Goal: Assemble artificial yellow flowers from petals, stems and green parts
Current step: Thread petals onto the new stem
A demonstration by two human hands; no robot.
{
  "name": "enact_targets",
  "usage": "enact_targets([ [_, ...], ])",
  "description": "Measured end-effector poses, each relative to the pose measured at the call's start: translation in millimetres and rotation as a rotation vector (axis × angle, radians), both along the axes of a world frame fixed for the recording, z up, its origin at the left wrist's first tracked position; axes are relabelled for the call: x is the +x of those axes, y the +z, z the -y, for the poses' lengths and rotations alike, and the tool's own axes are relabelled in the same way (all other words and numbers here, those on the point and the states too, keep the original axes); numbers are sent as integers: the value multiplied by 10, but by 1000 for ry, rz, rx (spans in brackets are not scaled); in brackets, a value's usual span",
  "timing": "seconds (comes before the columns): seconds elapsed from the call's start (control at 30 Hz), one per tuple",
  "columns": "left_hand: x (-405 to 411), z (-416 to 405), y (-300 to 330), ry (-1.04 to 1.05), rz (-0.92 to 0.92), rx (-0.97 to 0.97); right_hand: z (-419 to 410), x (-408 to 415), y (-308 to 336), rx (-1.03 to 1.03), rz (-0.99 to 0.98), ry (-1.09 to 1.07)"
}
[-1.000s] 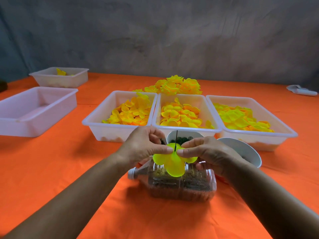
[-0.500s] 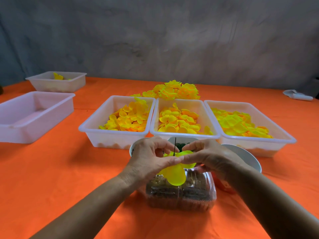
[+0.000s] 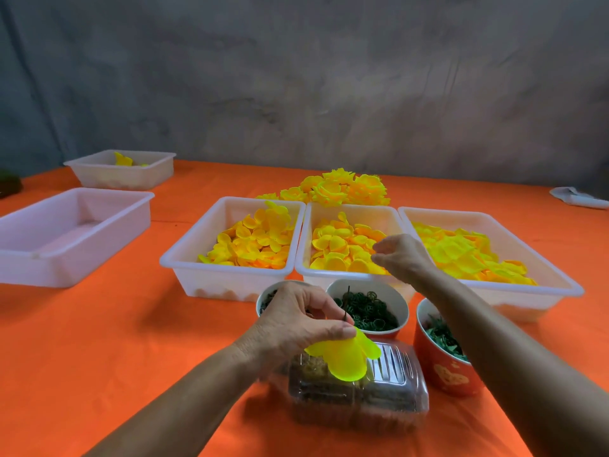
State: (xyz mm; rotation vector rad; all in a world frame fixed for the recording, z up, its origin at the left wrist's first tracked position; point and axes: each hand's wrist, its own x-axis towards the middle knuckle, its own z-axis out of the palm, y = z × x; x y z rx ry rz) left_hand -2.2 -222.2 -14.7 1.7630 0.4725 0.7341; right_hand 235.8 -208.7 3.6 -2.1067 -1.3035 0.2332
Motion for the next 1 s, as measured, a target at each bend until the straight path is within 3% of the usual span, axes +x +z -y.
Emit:
enact_targets([
  [0.37,-7,-35,-24,-20,-8,-16,-417,208,-197,-416,260,-39],
  [0.63,5,-59,-55,-30,4,-42,-413,138,-189,-321,268,-106],
  [0.77,-3,-57,-55,-57,5,-89,-637,-13,-145,-133,228,36],
  [0.83,-5,-49,-47,-62,7,-107,-758,-140,-135,-238,191,130],
  [0.93,-11,-26,-23,-44,6,-89,-894,-258,-197,-552,179,189],
  [1.0,-16,-16,-18,-28,-5,-56,-950,-303,-243,-601,214,143],
])
